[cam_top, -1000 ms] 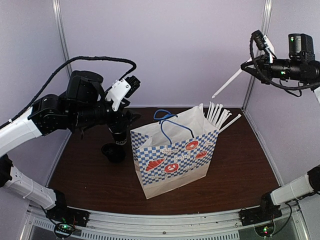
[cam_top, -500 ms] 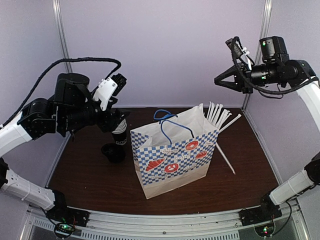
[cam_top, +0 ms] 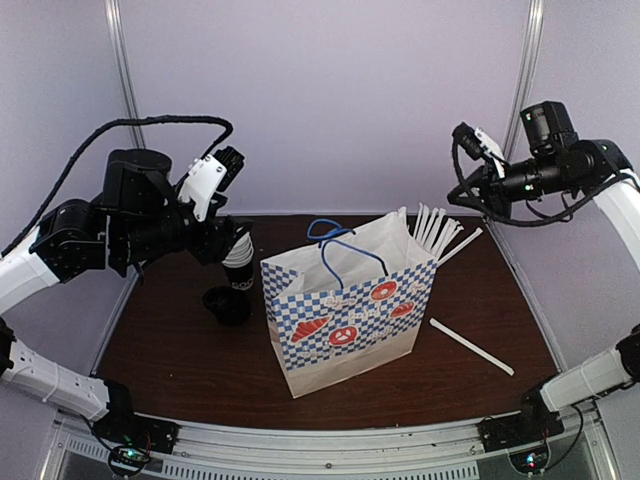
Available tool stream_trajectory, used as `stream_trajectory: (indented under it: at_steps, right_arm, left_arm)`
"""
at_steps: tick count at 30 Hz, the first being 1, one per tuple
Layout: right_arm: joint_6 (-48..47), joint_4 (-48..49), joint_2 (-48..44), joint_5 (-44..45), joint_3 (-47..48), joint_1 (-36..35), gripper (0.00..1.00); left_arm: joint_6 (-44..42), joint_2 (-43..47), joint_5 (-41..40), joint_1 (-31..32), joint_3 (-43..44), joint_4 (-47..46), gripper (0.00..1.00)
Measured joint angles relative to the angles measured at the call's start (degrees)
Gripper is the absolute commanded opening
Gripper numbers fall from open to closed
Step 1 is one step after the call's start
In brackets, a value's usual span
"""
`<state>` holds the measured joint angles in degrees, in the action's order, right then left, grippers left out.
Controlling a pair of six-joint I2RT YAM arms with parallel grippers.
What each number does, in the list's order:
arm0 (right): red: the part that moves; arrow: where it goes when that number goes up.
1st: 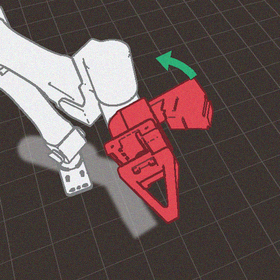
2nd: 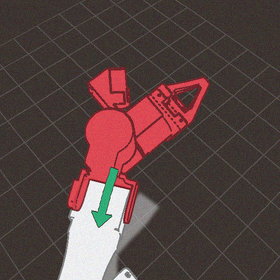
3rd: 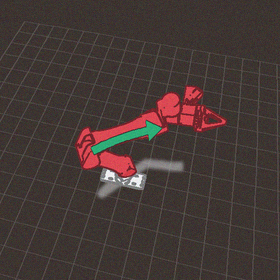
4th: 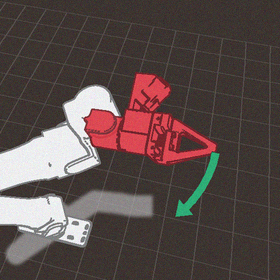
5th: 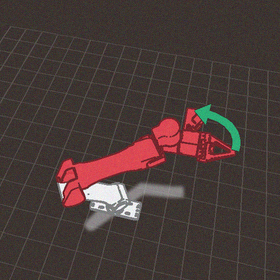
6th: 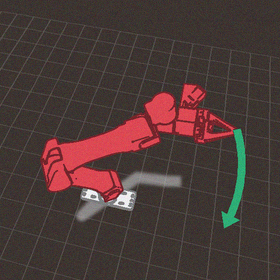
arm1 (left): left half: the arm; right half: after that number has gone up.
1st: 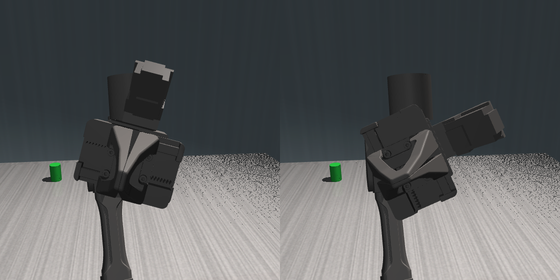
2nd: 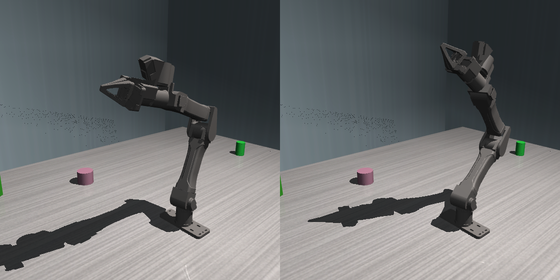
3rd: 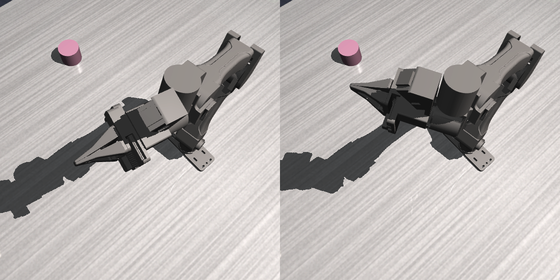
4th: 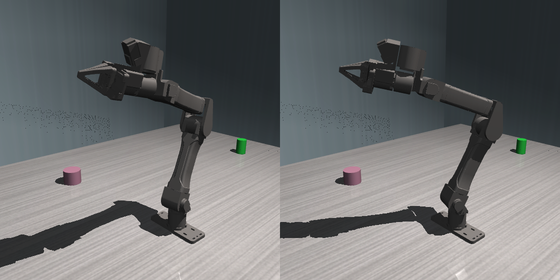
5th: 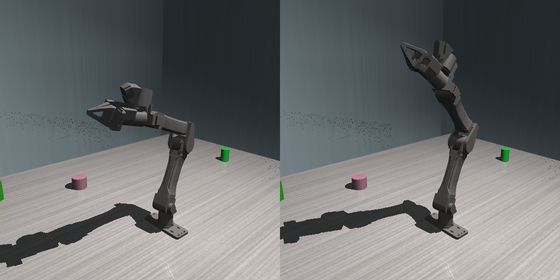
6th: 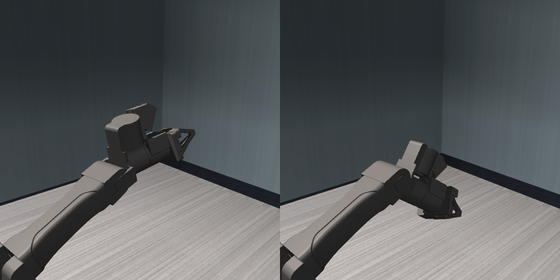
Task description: Pack the takeout coffee
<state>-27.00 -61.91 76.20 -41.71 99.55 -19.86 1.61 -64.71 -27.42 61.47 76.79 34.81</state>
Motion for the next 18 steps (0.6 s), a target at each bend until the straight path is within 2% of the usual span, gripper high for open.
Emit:
stream_trajectory:
  at_steps: [2, 5, 9, 13, 18]
  right_arm:
    - [-2.8, -0.4, -4.1, 4.5, -7.7, 2.8, 0.06]
    - [-6.6, -2.1, -10.7, 11.1, -20.7, 5.2, 0.18]
    - [-9.6, -3.8, -15.5, 18.4, -35.0, 5.9, 0.23]
    - [-10.6, -3.8, -13.8, 23.5, -43.5, 6.0, 0.31]
    - [-12.0, -1.0, -7.5, 28.5, -50.0, 6.0, 0.32]
  left_arm:
    - [0.0, 0.3, -0.2, 0.0, 0.0, 0.0, 0.64]
    - [0.0, 1.2, -0.8, 0.0, -0.1, 0.0, 0.64]
    - [-0.1, 2.3, -1.2, 0.0, -0.9, 0.1, 0.64]
    - [-0.1, 3.1, -1.4, 0.0, -2.2, 0.1, 0.64]
    - [-0.1, 4.4, -1.6, 0.0, -3.8, 1.0, 0.65]
